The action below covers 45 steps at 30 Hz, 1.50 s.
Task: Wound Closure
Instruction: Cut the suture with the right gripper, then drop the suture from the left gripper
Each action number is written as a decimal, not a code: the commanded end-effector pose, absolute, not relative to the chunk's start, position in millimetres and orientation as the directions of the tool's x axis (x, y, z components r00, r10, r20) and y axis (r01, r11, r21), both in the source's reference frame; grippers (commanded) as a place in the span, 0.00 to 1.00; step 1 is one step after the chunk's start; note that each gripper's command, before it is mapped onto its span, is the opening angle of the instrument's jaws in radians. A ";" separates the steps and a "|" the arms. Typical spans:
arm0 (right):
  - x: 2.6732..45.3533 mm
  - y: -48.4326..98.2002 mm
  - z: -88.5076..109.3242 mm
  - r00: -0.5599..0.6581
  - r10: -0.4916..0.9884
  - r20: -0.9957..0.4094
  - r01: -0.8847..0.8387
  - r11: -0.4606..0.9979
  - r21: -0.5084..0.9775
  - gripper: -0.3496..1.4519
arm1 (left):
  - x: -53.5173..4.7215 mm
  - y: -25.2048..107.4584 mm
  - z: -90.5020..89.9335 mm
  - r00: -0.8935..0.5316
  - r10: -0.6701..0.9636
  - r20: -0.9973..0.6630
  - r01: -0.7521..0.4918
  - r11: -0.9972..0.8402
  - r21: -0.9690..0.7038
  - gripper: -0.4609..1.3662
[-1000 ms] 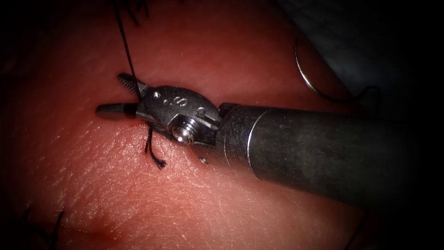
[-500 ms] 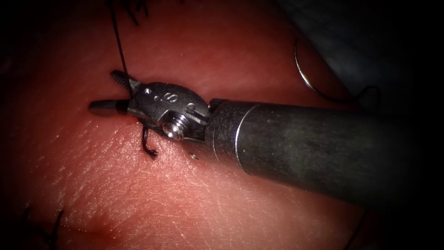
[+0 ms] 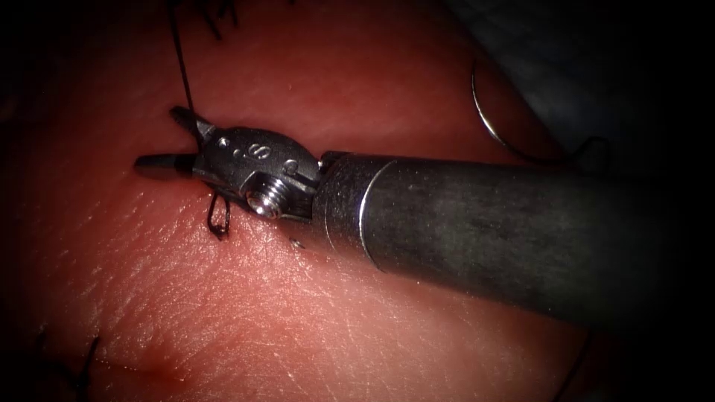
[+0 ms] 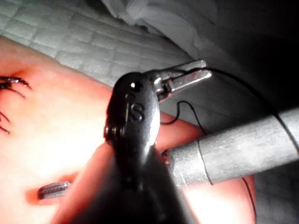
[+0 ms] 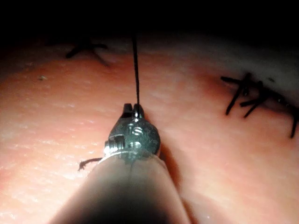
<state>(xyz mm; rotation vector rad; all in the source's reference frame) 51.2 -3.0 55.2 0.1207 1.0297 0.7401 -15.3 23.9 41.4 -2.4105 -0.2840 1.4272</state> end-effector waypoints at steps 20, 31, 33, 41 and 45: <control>48.5 -3.4 54.3 0.327 0.588 -0.740 -0.470 0.781 0.412 0.85 | -15.2 23.9 41.5 0.480 0.331 -0.812 0.015 -0.929 -0.370 0.06; 43.9 -3.1 52.7 0.291 0.561 -0.775 -0.452 0.795 0.405 0.79 | -15.2 23.9 41.4 0.480 0.331 -0.813 0.015 -0.929 -0.370 0.06; 43.2 -2.9 52.4 0.288 0.560 -0.777 -0.465 0.791 0.398 0.78 | -15.3 23.8 41.4 0.480 0.330 -0.813 0.014 -0.929 -0.369 0.06; 40.0 -3.1 51.2 0.290 0.556 -0.779 -0.455 0.796 0.399 0.69 | -17.1 23.3 41.8 0.485 0.267 -0.833 -0.009 -0.951 -0.310 0.06; 38.7 -2.6 50.3 0.291 0.561 -0.775 -0.471 0.789 0.394 0.64 | -18.2 22.6 42.2 0.488 0.257 -0.834 -0.007 -0.955 -0.298 0.06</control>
